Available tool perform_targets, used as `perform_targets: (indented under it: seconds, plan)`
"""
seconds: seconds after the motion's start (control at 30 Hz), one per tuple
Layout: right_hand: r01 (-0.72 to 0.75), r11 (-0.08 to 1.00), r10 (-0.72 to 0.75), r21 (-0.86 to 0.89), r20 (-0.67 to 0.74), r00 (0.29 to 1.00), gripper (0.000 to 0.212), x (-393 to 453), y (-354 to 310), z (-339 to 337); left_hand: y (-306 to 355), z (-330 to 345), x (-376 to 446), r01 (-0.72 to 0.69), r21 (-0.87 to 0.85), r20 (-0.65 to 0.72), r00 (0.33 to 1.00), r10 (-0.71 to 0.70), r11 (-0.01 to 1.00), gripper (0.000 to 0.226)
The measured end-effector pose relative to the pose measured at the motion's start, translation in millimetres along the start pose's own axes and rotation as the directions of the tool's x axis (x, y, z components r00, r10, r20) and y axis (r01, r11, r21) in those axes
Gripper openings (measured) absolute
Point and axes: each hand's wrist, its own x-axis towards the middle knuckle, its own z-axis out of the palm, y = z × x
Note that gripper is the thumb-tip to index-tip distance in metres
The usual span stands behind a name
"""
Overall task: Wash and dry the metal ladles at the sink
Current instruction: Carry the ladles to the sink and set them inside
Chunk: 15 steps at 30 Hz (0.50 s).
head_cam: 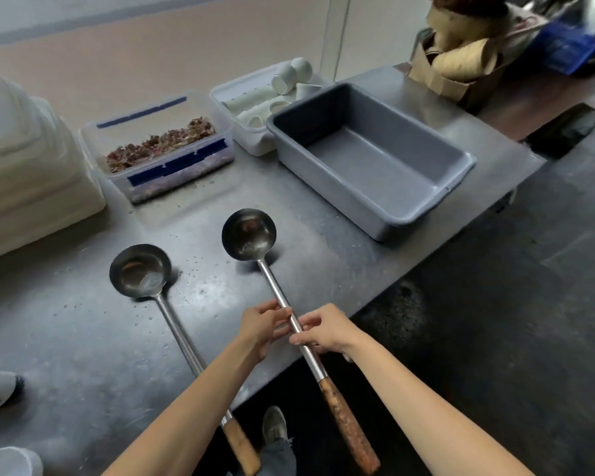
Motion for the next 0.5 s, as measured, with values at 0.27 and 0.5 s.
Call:
perform_targets:
  seconds: [0.27, 0.5]
  plan:
    - [-0.018, 0.95, 0.055, 0.312, -0.111, 0.992, 0.032, -71.5, 74.2, -31.8, -48.0, 64.8, -25.2, 0.007, 0.152, 0.182, 0.983, -0.035, 0.988, 0.031]
    - [-0.009, 0.858, 0.132, 0.513, -0.204, 0.97, 0.03, -160.5, 160.5, -50.9, -116.7, 129.1, -75.7, 0.017, 0.32, 0.289, 0.951, -0.114, 0.947, 0.035]
